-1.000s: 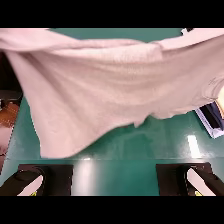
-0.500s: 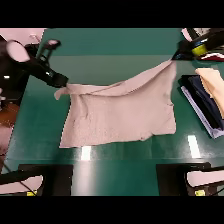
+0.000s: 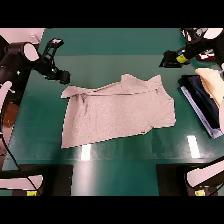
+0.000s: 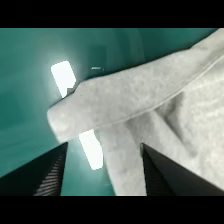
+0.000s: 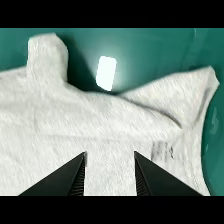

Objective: Fold the shirts.

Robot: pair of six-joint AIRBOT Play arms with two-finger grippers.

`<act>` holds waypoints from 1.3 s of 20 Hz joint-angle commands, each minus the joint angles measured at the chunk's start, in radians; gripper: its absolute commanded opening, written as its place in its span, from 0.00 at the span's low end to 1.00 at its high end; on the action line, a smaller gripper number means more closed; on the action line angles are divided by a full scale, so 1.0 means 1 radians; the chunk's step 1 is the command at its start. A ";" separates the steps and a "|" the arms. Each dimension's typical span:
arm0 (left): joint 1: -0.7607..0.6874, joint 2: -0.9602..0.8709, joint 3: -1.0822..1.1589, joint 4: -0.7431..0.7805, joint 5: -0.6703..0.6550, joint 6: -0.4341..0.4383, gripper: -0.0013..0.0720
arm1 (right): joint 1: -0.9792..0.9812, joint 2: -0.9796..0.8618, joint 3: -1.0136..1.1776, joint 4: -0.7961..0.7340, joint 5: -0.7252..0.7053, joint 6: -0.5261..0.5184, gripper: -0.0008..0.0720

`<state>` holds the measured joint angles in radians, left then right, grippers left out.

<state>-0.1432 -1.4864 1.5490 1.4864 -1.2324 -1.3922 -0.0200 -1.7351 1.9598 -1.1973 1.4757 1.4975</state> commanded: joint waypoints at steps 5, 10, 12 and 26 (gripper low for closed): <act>0.150 0.220 -0.283 -0.053 -0.143 -0.043 0.75 | -0.081 0.159 -0.163 0.227 0.193 -0.103 0.43; 0.286 0.502 -0.789 -0.295 -0.099 -0.039 0.75 | -0.072 0.342 -0.473 0.258 0.062 -0.138 0.43; 0.290 0.552 -0.909 -0.302 -0.114 -0.040 0.75 | -0.065 0.380 -0.550 0.259 0.024 -0.138 0.43; 0.286 0.557 -1.134 -0.443 0.004 0.021 0.75 | -0.067 0.425 -0.655 0.262 -0.009 -0.139 0.43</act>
<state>0.1429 -0.9287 0.4496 1.0954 -1.2854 -1.3899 -0.0872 -1.3117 1.3083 -0.9356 1.4696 1.3586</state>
